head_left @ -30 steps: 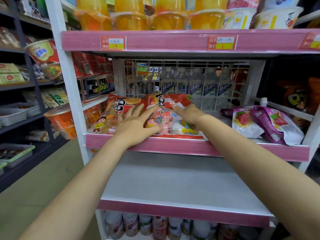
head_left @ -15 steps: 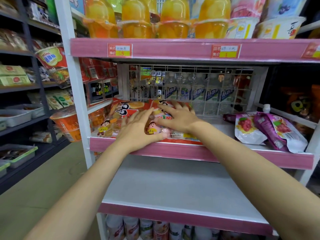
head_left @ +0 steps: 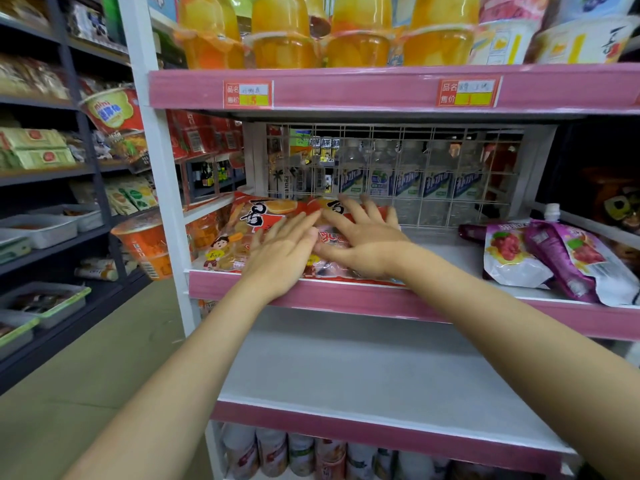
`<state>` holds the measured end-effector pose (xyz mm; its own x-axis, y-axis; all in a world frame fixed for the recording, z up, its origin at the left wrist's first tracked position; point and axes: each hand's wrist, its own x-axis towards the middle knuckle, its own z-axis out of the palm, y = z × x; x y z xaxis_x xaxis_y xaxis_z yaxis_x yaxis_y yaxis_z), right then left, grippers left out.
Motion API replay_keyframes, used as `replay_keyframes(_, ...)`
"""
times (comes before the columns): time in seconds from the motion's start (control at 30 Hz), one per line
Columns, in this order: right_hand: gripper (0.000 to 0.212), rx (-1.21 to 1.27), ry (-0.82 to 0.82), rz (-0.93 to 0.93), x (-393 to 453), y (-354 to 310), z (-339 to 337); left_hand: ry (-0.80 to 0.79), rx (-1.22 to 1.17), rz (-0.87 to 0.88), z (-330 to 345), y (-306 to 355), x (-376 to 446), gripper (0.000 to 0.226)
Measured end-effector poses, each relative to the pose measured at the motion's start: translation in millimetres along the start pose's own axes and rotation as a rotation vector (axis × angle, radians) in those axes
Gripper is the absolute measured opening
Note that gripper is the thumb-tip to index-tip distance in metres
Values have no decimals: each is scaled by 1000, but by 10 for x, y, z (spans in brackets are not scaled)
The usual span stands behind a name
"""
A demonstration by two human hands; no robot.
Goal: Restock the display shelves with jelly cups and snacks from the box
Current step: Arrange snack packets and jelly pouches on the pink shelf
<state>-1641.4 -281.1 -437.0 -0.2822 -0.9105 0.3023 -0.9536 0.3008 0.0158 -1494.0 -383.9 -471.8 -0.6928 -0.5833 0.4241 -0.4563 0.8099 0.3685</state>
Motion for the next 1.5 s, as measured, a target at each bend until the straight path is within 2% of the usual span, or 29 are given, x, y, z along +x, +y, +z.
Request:
replay_keyframes(0.2, 80, 83, -106, 5, -2, 48, -66, -10, -39, -9, -23, 1, -13, 48)
replay_keyframes(0.27, 81, 143, -71, 31, -14, 128, -106, -23, -26, -2, -24, -9, -13, 46)
replay_keyframes(0.37, 88, 108, -40, 74, -95, 186, -1, -32, 4, 10, -7, -19, -5, 47)
replay_keyframes(0.6, 78, 183, -38, 27, -191, 247, -15, -13, 58, 21, -1, 22, -16, 45)
replay_keyframes(0.73, 69, 243, 120, 88, -516, 523, -166, 44, 96, 28, 19, 82, 9, 53)
replay_keyframes(0.83, 64, 140, 326, 231, -801, 921, -352, 133, 100, 195, 181, 577, 85, 62)
replay_keyframes(0.93, 64, -20, 488, 477, -1065, 1396, -446, 38, 122, 311, 457, 1166, 140, 54)
replay_keyframes(0.97, 68, -51, 465, 572, -1159, 1534, -463, -21, 165, 300, 536, 1270, 147, 55)
replay_keyframes(1.07, 86, -128, 212, 737, -1356, 1779, -428, -111, 294, 254, 618, 1321, 208, 58)
replay_keyframes(1.13, 92, -95, 141, 717, -1369, 1754, -402, -124, 301, 249, 608, 1303, 211, 60)
replay_keyframes(1.2, 90, 47, 158, 686, -1303, 1644, -397, -120, 292, 246, 601, 1311, 197, 61)
replay_keyframes(1.3, 80, 208, 175, 601, -1162, 1479, -338, -85, 287, 253, 601, 1312, 170, 64)
replay_keyframes(1.4, 64, 420, 126, 511, -1043, 1380, -302, -64, 263, 259, 592, 1304, 151, 65)
replay_keyframes(1.5, 75, 418, -2, 501, -1027, 1395, -377, -46, 229, 264, 576, 1305, 133, 63)
